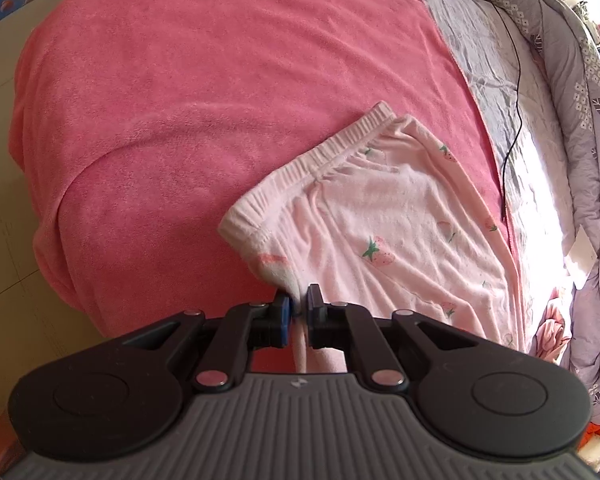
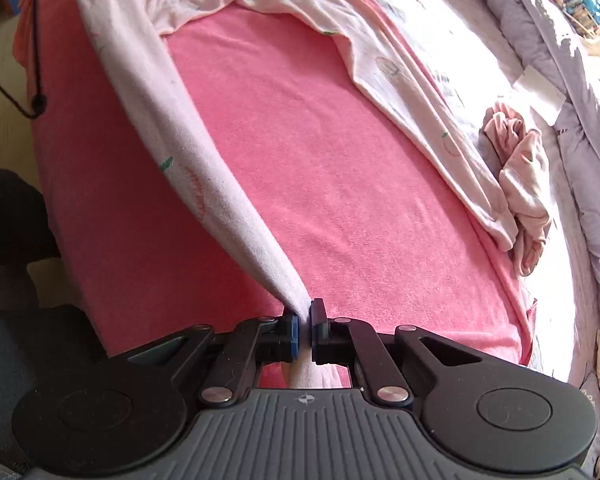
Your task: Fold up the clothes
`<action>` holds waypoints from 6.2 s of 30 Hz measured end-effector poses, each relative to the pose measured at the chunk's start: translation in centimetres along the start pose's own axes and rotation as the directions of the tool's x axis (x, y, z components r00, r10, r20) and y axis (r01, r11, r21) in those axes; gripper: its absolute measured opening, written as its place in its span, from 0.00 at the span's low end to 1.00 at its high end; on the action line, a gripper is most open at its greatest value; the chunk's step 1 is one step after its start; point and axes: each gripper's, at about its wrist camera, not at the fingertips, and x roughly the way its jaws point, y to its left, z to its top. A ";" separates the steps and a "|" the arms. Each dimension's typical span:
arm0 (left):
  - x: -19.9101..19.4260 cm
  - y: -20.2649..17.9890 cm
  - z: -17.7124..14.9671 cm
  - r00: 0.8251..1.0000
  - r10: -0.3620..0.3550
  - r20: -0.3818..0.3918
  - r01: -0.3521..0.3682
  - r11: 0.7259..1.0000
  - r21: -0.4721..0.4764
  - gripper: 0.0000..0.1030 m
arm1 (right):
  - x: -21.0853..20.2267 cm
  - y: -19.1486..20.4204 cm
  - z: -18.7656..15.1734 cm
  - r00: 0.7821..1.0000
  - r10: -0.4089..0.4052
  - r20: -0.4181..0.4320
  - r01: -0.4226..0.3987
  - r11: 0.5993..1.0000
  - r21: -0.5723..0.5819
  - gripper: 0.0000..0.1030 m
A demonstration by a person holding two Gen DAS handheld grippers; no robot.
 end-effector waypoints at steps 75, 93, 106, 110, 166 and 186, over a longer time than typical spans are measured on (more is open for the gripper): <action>8.4 -7.8 8.5 0.921 -0.322 -0.217 0.360 0.500 0.788 0.63 | 7.0 3.8 45.4 0.655 0.670 0.349 -0.620 0.741 -0.258 0.10; 7.0 0.0 10.6 0.987 -0.114 -0.116 0.163 0.692 0.704 0.61 | 18.4 12.1 50.9 0.780 0.559 0.281 -0.513 0.829 -0.222 0.13; 8.0 -7.3 8.6 0.968 -0.245 -0.043 0.187 0.601 0.777 0.67 | 17.3 -1.6 46.5 0.648 0.611 0.455 -0.743 0.638 0.202 0.73; 11.0 -7.4 8.8 0.988 -0.153 0.025 0.077 0.625 0.777 0.67 | 16.8 -4.4 41.9 0.699 0.541 0.469 -0.703 0.641 0.308 0.73; 16.5 -17.1 -10.6 0.987 0.131 0.095 -0.134 0.336 0.932 0.87 | 16.6 -14.3 4.9 0.984 -0.144 -0.101 0.169 0.606 0.777 0.16; 16.6 -16.9 -10.6 0.989 0.127 0.081 -0.119 0.333 0.935 0.90 | 22.2 -27.1 -3.4 0.987 -0.120 0.103 -0.107 -0.025 0.994 0.58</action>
